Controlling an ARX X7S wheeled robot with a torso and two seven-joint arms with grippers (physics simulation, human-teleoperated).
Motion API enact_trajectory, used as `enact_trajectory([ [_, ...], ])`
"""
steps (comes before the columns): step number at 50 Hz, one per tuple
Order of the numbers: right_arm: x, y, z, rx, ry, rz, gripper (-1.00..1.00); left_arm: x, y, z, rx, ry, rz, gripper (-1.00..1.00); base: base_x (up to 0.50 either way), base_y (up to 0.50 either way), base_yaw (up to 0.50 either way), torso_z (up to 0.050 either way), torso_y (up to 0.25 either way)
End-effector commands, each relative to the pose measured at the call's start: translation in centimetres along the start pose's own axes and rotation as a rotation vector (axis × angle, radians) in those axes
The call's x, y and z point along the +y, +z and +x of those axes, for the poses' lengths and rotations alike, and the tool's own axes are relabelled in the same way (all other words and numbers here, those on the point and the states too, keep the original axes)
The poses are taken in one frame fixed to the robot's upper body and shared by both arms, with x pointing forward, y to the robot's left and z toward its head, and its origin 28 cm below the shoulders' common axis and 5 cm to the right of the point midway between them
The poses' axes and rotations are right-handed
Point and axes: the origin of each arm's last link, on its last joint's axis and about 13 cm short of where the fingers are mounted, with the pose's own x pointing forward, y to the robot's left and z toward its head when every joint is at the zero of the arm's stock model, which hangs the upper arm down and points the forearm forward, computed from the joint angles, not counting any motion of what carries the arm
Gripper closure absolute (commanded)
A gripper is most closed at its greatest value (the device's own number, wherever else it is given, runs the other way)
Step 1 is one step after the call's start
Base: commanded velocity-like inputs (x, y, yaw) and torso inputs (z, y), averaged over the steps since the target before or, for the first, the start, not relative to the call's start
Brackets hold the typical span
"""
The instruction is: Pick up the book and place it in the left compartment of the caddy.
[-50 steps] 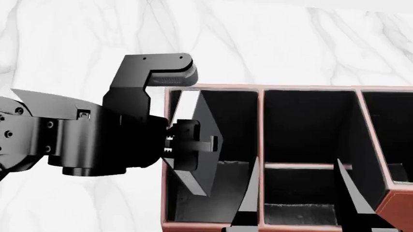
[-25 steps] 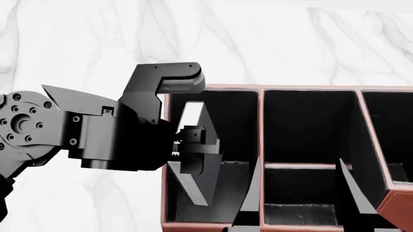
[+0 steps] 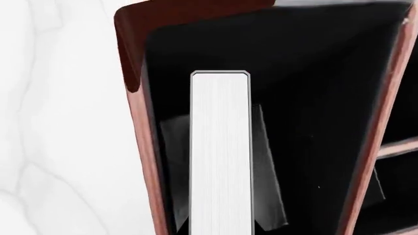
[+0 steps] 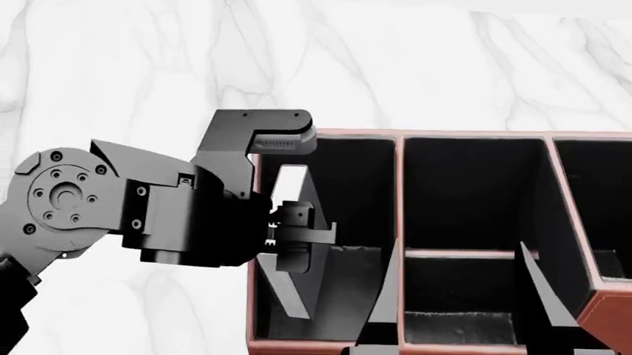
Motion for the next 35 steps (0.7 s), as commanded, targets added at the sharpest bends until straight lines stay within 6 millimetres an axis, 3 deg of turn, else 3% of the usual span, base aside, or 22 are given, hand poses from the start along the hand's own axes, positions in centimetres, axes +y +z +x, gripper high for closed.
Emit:
enact_trajectory([
  [1,-0.14,0.06,0.25,-0.025,-0.005,-0.009,-1.0,-1.08,0.68,-0.17,-0.031,-0.094,-0.045,1.0,0.0,0.0,0.0,0.0,0.0],
  [24,-0.18,0.14,0.24,-0.028,-0.006,-0.008,-1.0,-1.2,0.73,-0.05,-0.033,-0.12,-0.048,1.0,0.0,0.0,0.0,0.0,0.001],
  [25,-0.17,0.15,0.24,-0.028,-0.006,-0.008,-1.0,-1.22,0.79,-0.08,-0.033,-0.125,-0.051,-1.0,0.0,0.0,0.0,0.0,0.0],
  [35,-0.18,0.13,0.22,-0.028,-0.007,-0.007,-1.0,-1.22,0.84,-0.15,-0.032,-0.141,-0.042,-1.0,0.0,0.0,0.0,0.0,0.0],
])
